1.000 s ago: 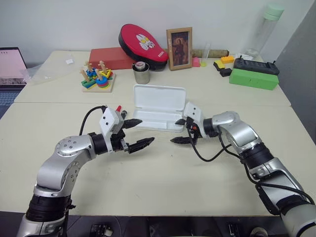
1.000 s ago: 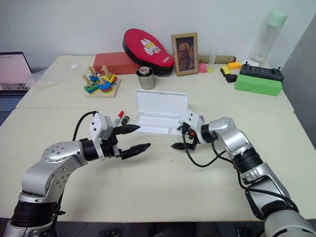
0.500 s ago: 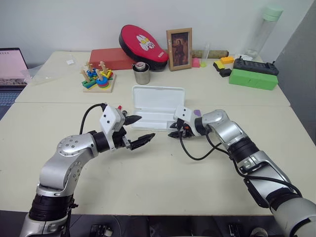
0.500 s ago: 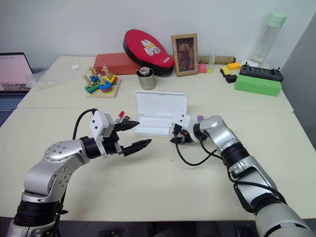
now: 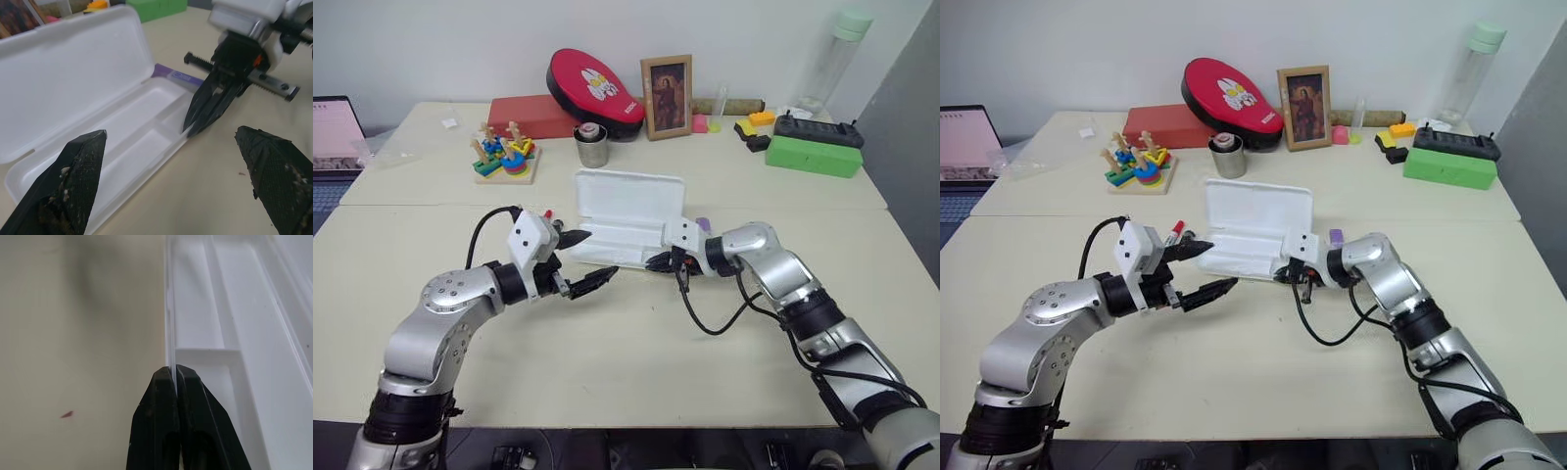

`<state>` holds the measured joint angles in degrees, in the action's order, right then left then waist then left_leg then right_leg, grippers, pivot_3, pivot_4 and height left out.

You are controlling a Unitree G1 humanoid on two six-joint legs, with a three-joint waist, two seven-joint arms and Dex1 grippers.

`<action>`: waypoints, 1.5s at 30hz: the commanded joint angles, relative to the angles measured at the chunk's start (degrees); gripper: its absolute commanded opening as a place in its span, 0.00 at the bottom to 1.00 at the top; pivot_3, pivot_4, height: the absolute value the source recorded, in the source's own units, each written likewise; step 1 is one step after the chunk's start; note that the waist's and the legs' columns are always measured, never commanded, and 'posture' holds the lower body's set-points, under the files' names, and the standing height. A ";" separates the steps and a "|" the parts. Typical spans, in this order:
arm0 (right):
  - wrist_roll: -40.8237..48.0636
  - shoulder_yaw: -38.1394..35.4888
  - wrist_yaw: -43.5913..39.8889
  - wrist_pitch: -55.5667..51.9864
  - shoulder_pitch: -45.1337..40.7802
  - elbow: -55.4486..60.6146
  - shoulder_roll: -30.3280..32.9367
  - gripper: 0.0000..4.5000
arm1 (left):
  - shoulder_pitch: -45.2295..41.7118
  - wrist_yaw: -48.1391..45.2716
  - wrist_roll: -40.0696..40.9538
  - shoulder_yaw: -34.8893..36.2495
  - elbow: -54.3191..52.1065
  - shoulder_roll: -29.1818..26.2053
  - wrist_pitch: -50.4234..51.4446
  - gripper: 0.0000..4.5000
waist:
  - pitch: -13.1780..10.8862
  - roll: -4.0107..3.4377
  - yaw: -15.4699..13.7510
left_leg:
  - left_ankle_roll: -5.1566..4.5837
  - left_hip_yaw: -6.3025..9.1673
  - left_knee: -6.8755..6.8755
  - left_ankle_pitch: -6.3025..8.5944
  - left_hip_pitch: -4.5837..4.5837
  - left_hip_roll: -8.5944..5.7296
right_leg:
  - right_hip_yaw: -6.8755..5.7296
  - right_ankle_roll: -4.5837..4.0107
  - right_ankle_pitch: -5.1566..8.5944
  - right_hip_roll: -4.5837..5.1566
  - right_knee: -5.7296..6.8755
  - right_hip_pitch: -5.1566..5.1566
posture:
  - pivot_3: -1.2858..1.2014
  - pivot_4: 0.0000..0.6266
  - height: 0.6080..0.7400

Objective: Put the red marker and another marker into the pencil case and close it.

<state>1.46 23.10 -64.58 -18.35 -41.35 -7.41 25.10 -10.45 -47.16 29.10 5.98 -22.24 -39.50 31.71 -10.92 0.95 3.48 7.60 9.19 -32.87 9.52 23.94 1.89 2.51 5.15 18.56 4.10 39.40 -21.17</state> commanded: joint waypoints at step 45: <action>21.55 -18.39 7.84 -20.67 -9.45 15.34 -2.60 0.99 | -8.35 24.76 6.75 19.89 11.38 -5.52 14.87 1.00 | 0.01 0.03 -0.13 | 0.00 0.02 0.00 0.00 -0.03 0.00 | -0.02 0.00 0.00 0.00 0.00 0.01 | 0.52 0.24 1.00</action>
<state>22.09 6.40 -58.60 -39.76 -48.92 9.51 23.11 -18.71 -23.19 37.75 26.72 -11.29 -43.97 46.00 -10.91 0.98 3.36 7.60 9.22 -32.86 9.52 23.91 1.88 2.49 5.15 18.56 4.10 39.40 -21.16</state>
